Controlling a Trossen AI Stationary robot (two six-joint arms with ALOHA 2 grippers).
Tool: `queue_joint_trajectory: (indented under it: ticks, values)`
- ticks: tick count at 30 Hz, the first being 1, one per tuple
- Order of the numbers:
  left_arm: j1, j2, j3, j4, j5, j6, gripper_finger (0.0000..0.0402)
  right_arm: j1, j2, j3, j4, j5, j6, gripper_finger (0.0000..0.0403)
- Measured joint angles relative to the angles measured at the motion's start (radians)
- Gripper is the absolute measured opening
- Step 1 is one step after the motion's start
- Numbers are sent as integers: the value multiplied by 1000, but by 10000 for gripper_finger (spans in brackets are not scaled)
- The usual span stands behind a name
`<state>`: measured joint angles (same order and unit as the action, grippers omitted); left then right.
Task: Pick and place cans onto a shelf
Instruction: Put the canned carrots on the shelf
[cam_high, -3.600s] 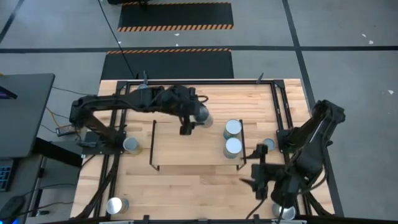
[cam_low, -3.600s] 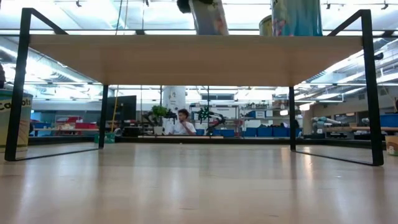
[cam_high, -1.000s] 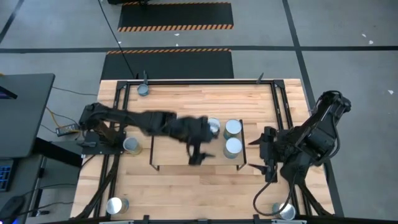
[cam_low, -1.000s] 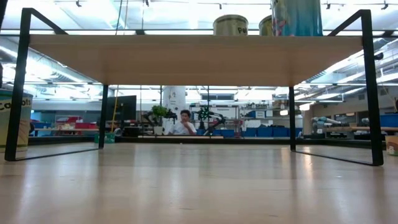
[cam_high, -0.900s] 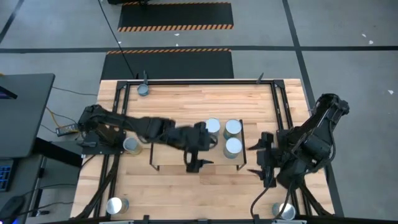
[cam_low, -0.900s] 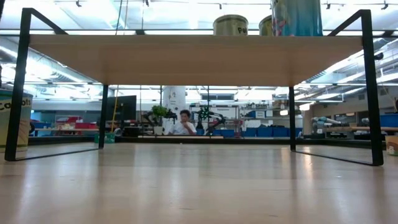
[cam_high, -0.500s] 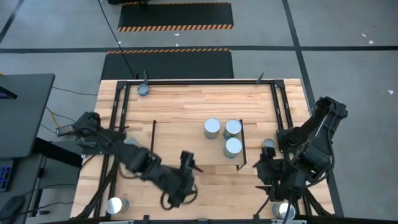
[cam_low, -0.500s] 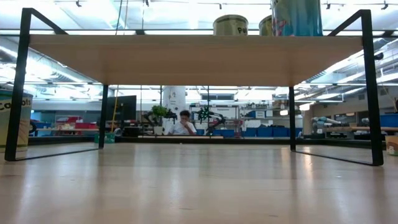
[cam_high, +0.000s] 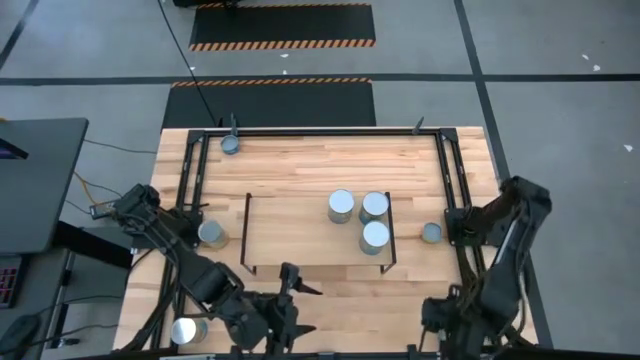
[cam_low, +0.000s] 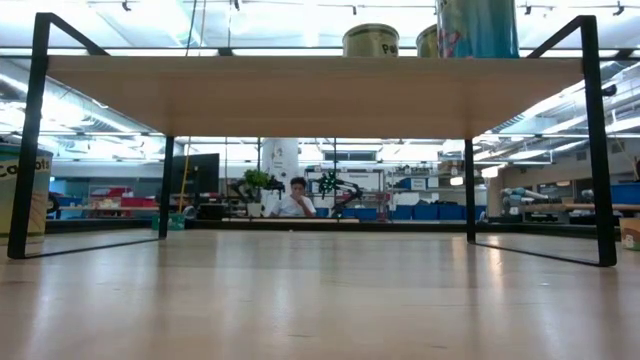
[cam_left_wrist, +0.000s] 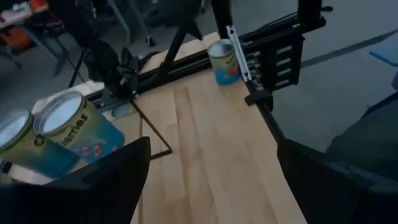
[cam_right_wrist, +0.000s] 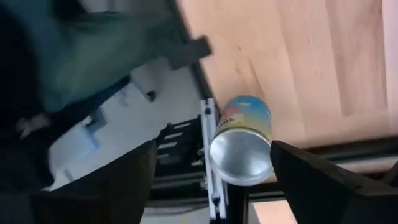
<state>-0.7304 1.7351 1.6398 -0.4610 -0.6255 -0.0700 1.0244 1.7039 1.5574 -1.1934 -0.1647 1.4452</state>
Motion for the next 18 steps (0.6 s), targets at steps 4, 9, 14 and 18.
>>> queue_joint_trajectory:
  ticks: [4, 9, 14, 18]
  values:
    - [5, 1, 0, -34, 43, -43, 357, 39, 88, -1, -24, -72, 22, 319]
    - [-7, 1, 0, -182, 84, -245, 357, 57, 116, -1, -40, -10, 20, 346]
    - [4, -3, 98, -405, 259, -498, 357, 36, 80, -1, -53, 86, -55, 367]
    - [-25, -14, 242, -704, 189, -650, 357, 5, 40, 0, -73, 199, -122, 371]
